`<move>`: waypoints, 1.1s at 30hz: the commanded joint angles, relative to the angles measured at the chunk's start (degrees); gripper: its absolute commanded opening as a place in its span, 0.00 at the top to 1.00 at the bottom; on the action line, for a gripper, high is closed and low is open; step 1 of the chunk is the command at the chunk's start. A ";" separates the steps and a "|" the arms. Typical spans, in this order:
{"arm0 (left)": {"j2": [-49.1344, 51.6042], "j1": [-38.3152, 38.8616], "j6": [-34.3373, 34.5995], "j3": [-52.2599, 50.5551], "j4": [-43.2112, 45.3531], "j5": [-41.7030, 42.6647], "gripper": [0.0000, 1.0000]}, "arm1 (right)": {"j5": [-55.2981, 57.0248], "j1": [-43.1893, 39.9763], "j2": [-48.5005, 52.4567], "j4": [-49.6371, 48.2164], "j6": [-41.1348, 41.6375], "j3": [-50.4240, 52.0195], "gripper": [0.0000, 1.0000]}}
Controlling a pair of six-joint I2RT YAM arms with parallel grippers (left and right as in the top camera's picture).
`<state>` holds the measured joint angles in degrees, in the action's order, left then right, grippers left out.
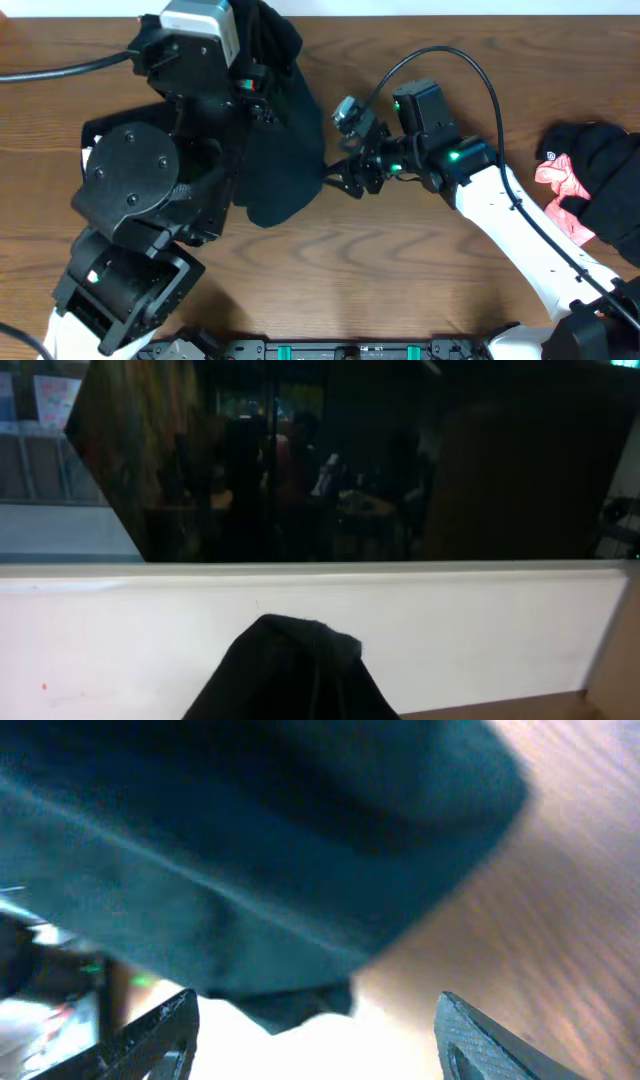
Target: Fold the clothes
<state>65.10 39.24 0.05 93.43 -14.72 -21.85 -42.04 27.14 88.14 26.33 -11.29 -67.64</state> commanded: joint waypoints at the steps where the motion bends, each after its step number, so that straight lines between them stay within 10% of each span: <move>1: -0.22 0.22 -0.74 2.54 0.72 -1.01 0.94 | -7.91 0.52 -0.04 -0.04 -2.05 0.35 0.27; 13: 1.14 0.22 -4.61 4.70 4.24 -4.61 0.94 | -6.95 4.61 0.00 0.17 -0.39 0.37 0.32; 16: 1.14 0.22 -5.31 4.83 4.98 -4.63 0.94 | -3.15 5.53 0.02 -0.02 -0.07 0.35 0.76; 19: 1.14 0.22 -7.41 4.96 4.87 -8.11 0.94 | -0.81 4.92 -0.13 -0.22 3.48 0.35 0.98; 33: 3.06 0.22 -10.51 4.96 -5.81 -22.01 0.94 | 30.29 -11.72 -14.73 3.04 14.82 0.35 0.99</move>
<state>67.51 39.22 -9.34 96.68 -20.23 -39.31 -18.09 17.19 77.45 29.28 3.03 -67.40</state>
